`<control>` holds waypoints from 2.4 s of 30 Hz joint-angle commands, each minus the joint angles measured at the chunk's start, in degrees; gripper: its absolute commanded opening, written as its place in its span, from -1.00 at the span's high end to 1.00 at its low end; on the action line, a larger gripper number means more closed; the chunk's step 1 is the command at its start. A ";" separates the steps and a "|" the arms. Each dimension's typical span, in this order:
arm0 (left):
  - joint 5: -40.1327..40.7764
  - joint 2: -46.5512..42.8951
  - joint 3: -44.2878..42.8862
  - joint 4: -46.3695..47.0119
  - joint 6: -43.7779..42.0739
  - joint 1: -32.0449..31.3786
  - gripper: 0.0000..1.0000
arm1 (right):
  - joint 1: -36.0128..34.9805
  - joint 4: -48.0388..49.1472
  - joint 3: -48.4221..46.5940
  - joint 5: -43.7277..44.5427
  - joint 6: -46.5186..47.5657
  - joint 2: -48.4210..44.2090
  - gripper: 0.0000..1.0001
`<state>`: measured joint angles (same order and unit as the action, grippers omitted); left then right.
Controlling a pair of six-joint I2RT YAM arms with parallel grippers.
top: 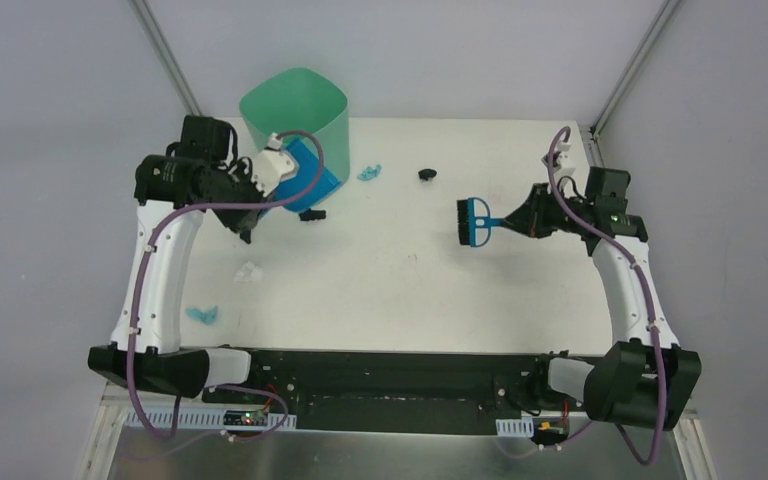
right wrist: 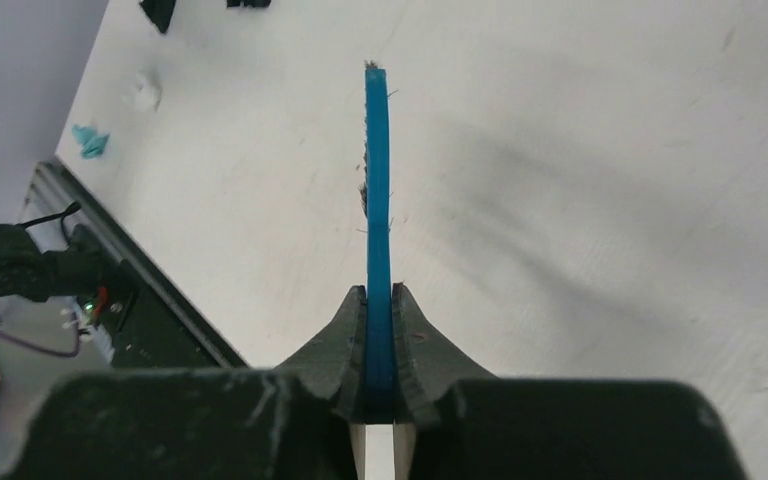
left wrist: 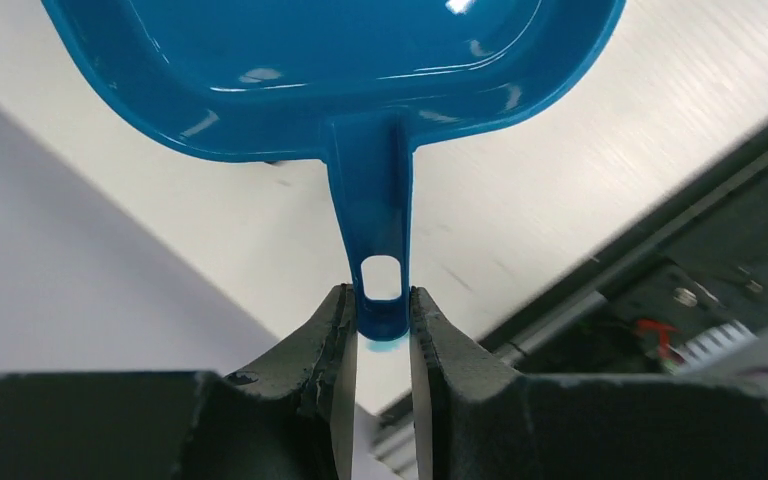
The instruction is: Sweep away the paper scraps from the table
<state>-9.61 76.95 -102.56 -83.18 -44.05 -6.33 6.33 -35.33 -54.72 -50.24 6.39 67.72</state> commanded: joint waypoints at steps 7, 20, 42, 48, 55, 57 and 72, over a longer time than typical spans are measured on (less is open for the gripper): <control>-6.74 -15.44 29.40 -0.42 2.54 0.09 0.87 | -10.68 -4.17 -17.50 10.19 2.74 6.37 1.00; -2.64 -15.81 38.08 -3.04 2.25 0.09 0.86 | -27.76 -1.41 -34.62 19.43 -7.55 28.79 1.00; -8.39 -4.97 41.27 7.17 6.96 -1.91 0.86 | -31.50 -3.57 -72.87 64.66 55.62 68.04 1.00; -5.21 -7.66 43.65 6.78 7.01 -2.62 0.86 | -37.03 -9.57 -65.03 63.82 57.26 61.80 1.00; 0.98 -11.02 47.27 6.35 4.58 -2.73 0.87 | -42.64 -32.21 -69.43 52.09 37.75 55.71 1.00; 2.11 -10.46 48.29 6.74 3.79 -2.73 0.87 | -43.37 -33.55 -67.96 51.06 34.08 53.62 1.00; 2.03 -2.21 51.91 11.11 6.52 -4.03 0.86 | -44.65 15.89 -45.53 56.34 57.76 44.98 1.00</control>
<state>-7.64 75.16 -50.83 -73.95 -39.27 -9.37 -37.78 -40.91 -101.08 5.32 52.36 111.44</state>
